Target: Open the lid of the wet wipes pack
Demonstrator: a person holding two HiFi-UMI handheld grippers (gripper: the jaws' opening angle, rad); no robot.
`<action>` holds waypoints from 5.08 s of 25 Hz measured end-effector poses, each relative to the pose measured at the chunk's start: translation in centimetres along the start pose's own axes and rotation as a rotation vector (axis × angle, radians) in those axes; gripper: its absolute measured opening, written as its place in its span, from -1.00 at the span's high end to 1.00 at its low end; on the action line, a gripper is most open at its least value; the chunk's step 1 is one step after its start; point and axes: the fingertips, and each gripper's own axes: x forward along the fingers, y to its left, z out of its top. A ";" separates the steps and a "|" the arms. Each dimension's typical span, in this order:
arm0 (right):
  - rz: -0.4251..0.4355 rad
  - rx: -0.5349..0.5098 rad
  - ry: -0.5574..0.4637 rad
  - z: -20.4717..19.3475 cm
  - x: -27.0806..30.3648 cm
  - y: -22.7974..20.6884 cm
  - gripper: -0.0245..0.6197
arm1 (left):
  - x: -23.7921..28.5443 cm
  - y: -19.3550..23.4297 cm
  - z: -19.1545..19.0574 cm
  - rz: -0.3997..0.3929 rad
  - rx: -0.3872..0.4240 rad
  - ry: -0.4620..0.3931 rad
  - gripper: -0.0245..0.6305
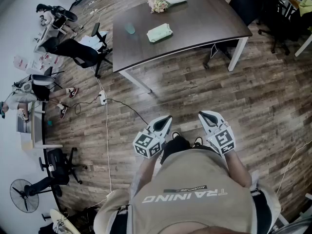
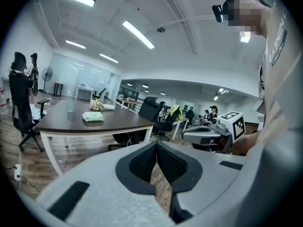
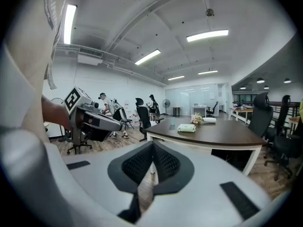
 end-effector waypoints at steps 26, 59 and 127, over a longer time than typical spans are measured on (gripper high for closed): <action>-0.042 -0.075 0.046 8.0 16.2 -2.5 0.88 | 3.1 16.1 8.4 -0.071 -0.017 -0.075 0.90; 0.063 0.064 -0.010 11.9 34.8 -16.0 0.88 | 13.0 30.8 16.8 0.031 0.025 -0.010 0.90; 0.084 -0.274 0.293 16.9 61.3 -35.0 0.88 | 31.7 57.4 24.7 -0.051 0.041 0.007 0.90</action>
